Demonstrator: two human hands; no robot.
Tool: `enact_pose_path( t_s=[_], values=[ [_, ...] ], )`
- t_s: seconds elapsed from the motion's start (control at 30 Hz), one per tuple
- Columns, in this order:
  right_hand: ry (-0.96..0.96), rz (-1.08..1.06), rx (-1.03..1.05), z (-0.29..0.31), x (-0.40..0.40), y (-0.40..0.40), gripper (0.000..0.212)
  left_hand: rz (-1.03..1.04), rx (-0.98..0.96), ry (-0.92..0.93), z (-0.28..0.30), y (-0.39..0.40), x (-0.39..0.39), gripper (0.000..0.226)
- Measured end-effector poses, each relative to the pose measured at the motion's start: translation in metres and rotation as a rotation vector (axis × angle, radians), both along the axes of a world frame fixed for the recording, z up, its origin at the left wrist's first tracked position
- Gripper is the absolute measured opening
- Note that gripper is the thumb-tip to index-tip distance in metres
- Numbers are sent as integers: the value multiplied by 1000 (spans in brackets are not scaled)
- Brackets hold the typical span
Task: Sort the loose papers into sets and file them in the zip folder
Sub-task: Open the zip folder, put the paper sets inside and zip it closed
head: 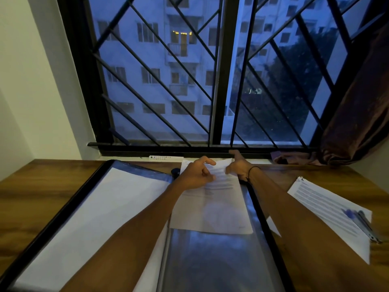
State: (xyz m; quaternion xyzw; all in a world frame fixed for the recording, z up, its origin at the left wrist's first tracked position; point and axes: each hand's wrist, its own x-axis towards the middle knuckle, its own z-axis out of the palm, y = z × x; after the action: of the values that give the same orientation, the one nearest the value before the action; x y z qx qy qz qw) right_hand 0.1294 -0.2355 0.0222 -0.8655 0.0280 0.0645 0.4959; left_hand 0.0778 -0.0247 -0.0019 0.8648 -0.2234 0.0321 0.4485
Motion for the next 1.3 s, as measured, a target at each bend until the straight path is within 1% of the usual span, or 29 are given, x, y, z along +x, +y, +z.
enact_pose_path(
  t_s=[0.03, 0.1, 0.17, 0.23, 0.27, 0.33, 0.37, 0.4, 0.47, 0.53, 0.6, 0.7, 0.77, 0.8, 0.9, 0.93, 1.0, 1.07, 1.1, 1.13, 1.2, 1.23, 1.3],
  values=[
    [26, 58, -14, 1, 0, -2, 95, 2, -3, -8, 0, 5, 1, 44],
    [67, 162, -21, 6, -4, -5, 73, 12, -15, -17, -1, 15, 3, 43],
    [60, 166, -18, 10, -8, -7, 52, 8, -29, -11, 0, 19, 2, 42],
    [21, 146, -30, 11, -10, -6, 34, 0, -21, 19, 3, 21, -2, 44],
    [-16, 141, -68, 10, -10, -5, 26, -1, -2, 29, 3, 22, -3, 45],
    [-100, 156, -130, 8, -9, -6, 16, -7, 31, 24, 4, 23, -5, 44],
    [-123, 173, -127, 7, -9, -8, 13, -9, 43, 13, 3, 23, -4, 43],
    [-122, 188, -122, 7, -8, -9, 11, -10, 46, 2, 1, 24, -3, 42],
    [-63, 239, -165, 9, -9, -13, 14, -1, 39, -9, 0, 24, -3, 40],
    [20, 321, -224, 12, -12, -14, 24, 10, 22, -7, 0, 22, -2, 41],
    [39, 362, -246, 13, -13, -15, 31, 15, 1, -7, -2, 19, -3, 40],
    [-8, 425, -242, 15, -20, -15, 21, 25, -17, 1, -4, 17, -3, 38],
    [-13, 476, -276, 15, -25, -16, 16, 32, -24, 3, -6, 17, -2, 37],
    [5, 482, -266, 15, -28, -16, 19, 41, -24, 1, -6, 17, -2, 36],
    [78, 488, -229, 17, -35, -19, 42, 42, -41, -10, -7, 18, 1, 35],
    [95, 532, -242, 19, -38, -20, 45, 36, -39, -16, -6, 18, 0, 34],
    [112, 615, -260, 23, -43, -22, 43, 27, -39, -33, -5, 19, 0, 32],
    [156, 628, -204, 24, -47, -26, 38, 36, -49, -37, -7, 18, 0, 30],
    [191, 609, -148, 22, -48, -28, 39, 48, -53, -37, -7, 18, 0, 29],
    [211, 565, -84, 20, -50, -30, 43, 70, -50, -37, -8, 18, 0, 28],
    [199, 411, 38, 13, -55, -34, 54, 90, -61, -35, -8, 18, -2, 26],
    [193, 354, 100, 9, -57, -37, 52, 93, -68, -32, -7, 18, -3, 26],
    [279, 358, 183, 4, -69, -39, 37, 110, -61, -5, -3, 18, -11, 26]
  ],
)
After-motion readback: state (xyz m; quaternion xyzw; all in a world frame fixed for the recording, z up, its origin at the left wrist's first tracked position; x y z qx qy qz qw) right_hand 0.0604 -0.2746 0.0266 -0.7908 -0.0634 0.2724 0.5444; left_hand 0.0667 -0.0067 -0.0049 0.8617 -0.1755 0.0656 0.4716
